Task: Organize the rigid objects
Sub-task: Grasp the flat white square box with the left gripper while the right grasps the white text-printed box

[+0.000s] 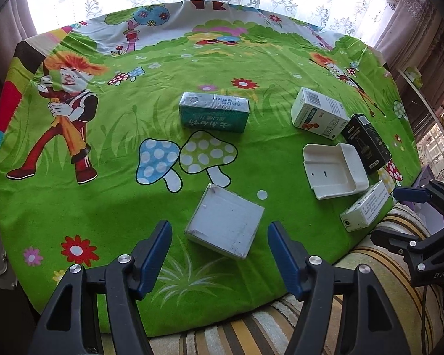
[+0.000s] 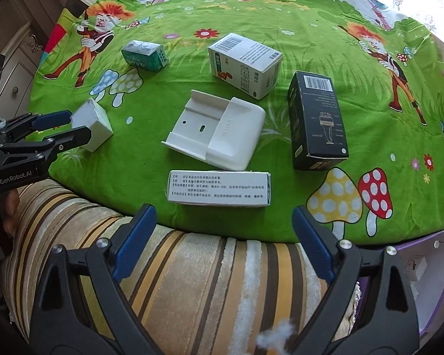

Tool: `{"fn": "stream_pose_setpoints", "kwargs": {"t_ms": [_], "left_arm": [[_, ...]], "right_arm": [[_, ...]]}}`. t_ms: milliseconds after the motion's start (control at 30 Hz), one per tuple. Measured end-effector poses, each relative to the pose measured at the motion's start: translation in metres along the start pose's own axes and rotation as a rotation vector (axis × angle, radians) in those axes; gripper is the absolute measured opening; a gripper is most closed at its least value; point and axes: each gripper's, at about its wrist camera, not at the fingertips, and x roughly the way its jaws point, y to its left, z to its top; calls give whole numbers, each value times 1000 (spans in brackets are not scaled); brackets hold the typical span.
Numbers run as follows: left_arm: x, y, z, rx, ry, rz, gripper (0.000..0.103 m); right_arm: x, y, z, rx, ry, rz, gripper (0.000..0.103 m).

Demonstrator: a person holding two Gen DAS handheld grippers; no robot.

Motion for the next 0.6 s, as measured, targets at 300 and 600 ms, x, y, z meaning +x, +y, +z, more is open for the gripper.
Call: {"fn": "stream_pose_setpoints", "kwargs": {"t_ms": [300,600], "left_arm": [[16,-1,2,26,28,-12,68],[19,-3,-1,40,22,-28,52]], "right_arm": [[21,4,13,-9,39,-11,94],[33,-1,18,-1,55,-24,83]]}}
